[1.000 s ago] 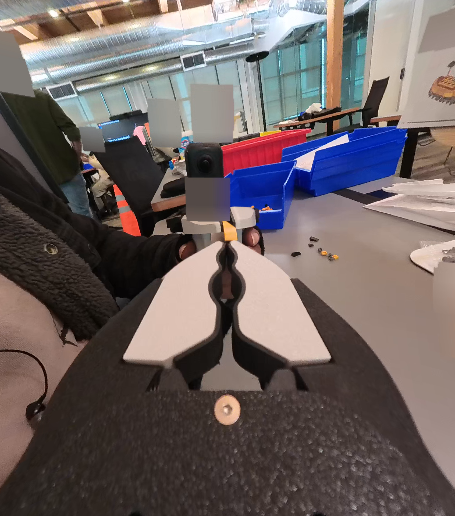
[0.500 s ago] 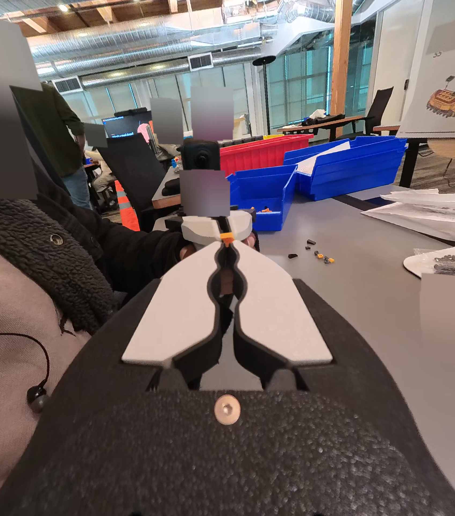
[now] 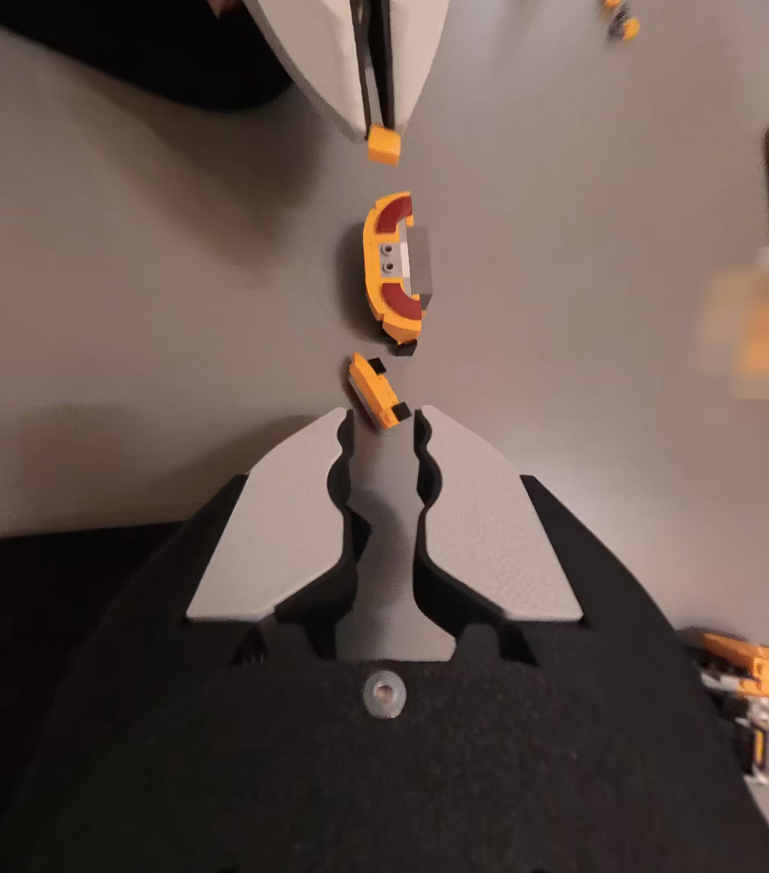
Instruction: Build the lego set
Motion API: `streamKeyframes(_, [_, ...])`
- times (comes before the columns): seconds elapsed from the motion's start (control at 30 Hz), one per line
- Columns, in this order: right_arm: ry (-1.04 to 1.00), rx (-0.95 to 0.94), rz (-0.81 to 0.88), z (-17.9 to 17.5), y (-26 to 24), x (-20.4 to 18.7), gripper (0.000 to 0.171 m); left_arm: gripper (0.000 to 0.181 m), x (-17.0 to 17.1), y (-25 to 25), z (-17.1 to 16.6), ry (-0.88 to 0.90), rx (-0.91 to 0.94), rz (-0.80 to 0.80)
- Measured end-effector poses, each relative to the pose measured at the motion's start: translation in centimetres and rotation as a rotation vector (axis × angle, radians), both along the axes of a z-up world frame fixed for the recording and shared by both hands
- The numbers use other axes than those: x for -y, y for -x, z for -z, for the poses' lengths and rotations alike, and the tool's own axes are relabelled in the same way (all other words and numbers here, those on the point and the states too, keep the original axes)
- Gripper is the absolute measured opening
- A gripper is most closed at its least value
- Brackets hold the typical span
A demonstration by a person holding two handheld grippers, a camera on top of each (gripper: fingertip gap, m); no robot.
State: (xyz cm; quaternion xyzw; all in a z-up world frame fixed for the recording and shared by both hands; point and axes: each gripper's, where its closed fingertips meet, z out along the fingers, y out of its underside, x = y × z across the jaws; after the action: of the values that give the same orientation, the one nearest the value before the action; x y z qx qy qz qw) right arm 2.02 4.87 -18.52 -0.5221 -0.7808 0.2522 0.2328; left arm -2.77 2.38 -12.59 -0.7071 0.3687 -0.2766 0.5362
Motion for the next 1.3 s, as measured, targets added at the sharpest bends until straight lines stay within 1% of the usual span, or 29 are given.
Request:
streamKeyframes(0.03, [-0.003, 0.023, -0.014, 0.4, 0.2, -0.2, 0.024, 0.004, 0.0, 0.0, 0.2, 0.005, -0.006, 0.0])
streamKeyframes(0.13, [0.045, 0.094, -0.008, 0.8, 0.6, -0.1, 0.022, 0.004, -0.3, 0.2, 1.1, 0.019, -0.039, -0.019])
streamKeyframes(0.2, [0.018, 0.175, 0.045, 1.1, 0.2, -0.2, 0.021, 0.004, -0.5, 0.3, 1.4, 0.03, -0.047, -0.028])
streamKeyframes(0.27, [0.061, 0.25, 0.081, 1.1, -0.7, 0.6, 0.021, 0.004, -0.6, 0.5, 1.6, 0.04, -0.047, -0.032])
streamKeyframes(0.33, [0.099, 0.256, 0.109, 1.0, -0.9, 1.2, 0.021, 0.004, -0.7, 0.6, 1.5, 0.05, -0.036, -0.034])
streamKeyframes(0.4, [0.13, 0.27, 0.139, 1.3, -0.9, 1.3, 0.027, 0.004, -0.7, 0.7, 1.5, 0.059, -0.024, -0.035])
streamKeyframes(0.53, [0.19, 0.343, 0.199, 2.1, -0.2, 1.5, 0.05, 0.004, -0.7, 1.0, 1.3, 0.062, -0.011, -0.044])
streamKeyframes(0.63, [0.176, 0.36, 0.22, 2.4, 0.8, 1.7, 0.052, 0.004, -0.7, 1.1, 1.2, 0.063, -0.009, -0.047])
streamKeyframes(0.7, [0.149, 0.355, 0.223, 2.6, 1.6, 1.7, 0.047, 0.004, -0.6, 1.1, 1.2, 0.063, -0.009, -0.047])
streamKeyframes(0.73, [0.139, 0.349, 0.207, 2.7, 1.8, 1.9, 0.041, 0.004, -0.6, 1.1, 1.2, 0.063, -0.01, -0.047])
streamKeyframes(0.8, [0.118, 0.341, 0.155, 2.7, 2.1, 2.5, 0.039, 0.004, -0.6, 1.1, 1.3, 0.062, -0.012, -0.046])
streamKeyframes(0.87, [0.084, 0.338, 0.041, 2.6, 1.8, 3.5, 0.039, 0.004, -0.5, 1.1, 1.3, 0.061, -0.014, -0.045])
streamKeyframes(0.9, [0.068, 0.332, -0.043, 2.5, 1.5, 4.3, 0.039, 0.004, -0.5, 1.1, 1.3, 0.061, -0.015, -0.044])
streamKeyframes(0.97, [0.025, 0.272, -0.212, 2.1, 1.1, 6.1, 0.039, 0.004, -0.5, 1.0, 1.3, 0.061, -0.018, -0.04])
streamKeyframes(1.0, [0.013, 0.242, -0.25, 1.8, 1.2, 6.8, 0.04, 0.004, -0.4, 1.0, 1.4, 0.061, -0.022, -0.039])
streamKeyframes(1.07, [0.004, 0.225, -0.279, 1.6, 1.1, 7.6, 0.047, 0.004, -0.4, 0.9, 1.5, 0.062, -0.031, -0.036])
streamKeyframes(1.1, [-0.006, 0.227, -0.267, 1.5, 1.0, 7.5, 0.052, 0.004, -0.4, 0.9, 1.6, 0.062, -0.036, -0.035])
streamKeyframes(1.17, [0.003, 0.224, -0.19, 1.1, 0.9, 7.2, 0.056, 0.004, -0.4, 0.9, 1.7, 0.061, -0.042, -0.035])
streamKeyframes(1.27, [0.067, 0.209, 0.019, 0.5, 0.8, 7.1, 0.052, 0.004, -0.4, 0.9, 1.8, 0.062, -0.052, -0.038])
streamKeyframes(1.3, [0.097, 0.204, 0.13, 0.5, 0.9, 7.2, 0.05, 0.004, -0.4, 0.9, 1.8, 0.064, -0.056, -0.041])
